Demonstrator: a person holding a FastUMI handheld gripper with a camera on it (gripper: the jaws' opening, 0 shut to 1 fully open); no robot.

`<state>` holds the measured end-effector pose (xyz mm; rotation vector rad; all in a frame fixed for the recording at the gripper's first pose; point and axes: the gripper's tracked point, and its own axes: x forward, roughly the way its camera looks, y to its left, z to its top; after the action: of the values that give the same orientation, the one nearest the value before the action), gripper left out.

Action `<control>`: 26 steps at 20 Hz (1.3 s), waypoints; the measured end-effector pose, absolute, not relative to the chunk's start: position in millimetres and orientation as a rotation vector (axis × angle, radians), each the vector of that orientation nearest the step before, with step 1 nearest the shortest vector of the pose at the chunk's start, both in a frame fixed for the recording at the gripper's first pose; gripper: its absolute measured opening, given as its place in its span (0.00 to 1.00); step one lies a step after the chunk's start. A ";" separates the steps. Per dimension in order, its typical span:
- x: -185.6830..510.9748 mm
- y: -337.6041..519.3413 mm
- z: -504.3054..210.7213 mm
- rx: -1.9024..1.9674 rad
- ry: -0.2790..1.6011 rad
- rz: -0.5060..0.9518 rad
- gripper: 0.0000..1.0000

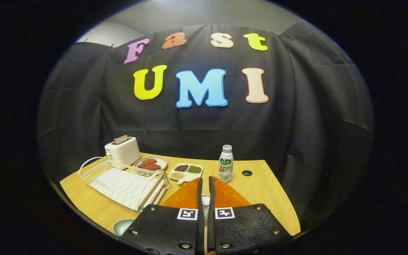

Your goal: Take the plate from the dish rack, then take the spoon from the basket and place it into the plate.

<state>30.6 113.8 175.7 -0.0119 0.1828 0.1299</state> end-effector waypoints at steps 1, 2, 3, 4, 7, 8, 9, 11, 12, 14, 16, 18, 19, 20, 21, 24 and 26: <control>26.4 115.6 181.4 -0.010 0.180 0.132 0.04; 21.7 119.9 185.8 -0.011 0.179 0.143 0.03; 15.6 125.9 187.4 -0.009 0.180 0.165 0.04; 11.4 131.1 189.5 -0.012 0.180 0.178 0.04; -0.2 139.3 183.7 -0.051 0.209 0.197 0.03; -5.8 144.8 183.8 -0.057 0.213 0.209 0.04; -11.7 149.4 182.9 -0.065 0.220 0.217 0.04; -21.8 157.0 178.0 -0.074 0.240 0.226 0.04; -25.7 162.6 175.8 -0.070 0.252 0.233 0.03; -31.3 174.2 167.5 -0.068 0.276 0.244 0.04; -34.2 186.9 156.7 -0.072 0.299 0.256 0.04; -35.4 200.7 150.5 -0.072 0.321 0.281 0.04; -36.2 206.5 148.5 -0.077 0.330 0.296 0.04; -35.5 211.4 146.5 -0.085 0.336 0.306 0.04; -36.3 216.2 145.4 -0.091 0.343 0.316 0.03; -36.0 232.7 136.9 -0.093 0.370 0.350 0.04; -38.5 243.4 130.7 -0.097 0.387 0.375 0.03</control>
<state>-38.5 243.4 130.7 -0.0970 0.3867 0.3747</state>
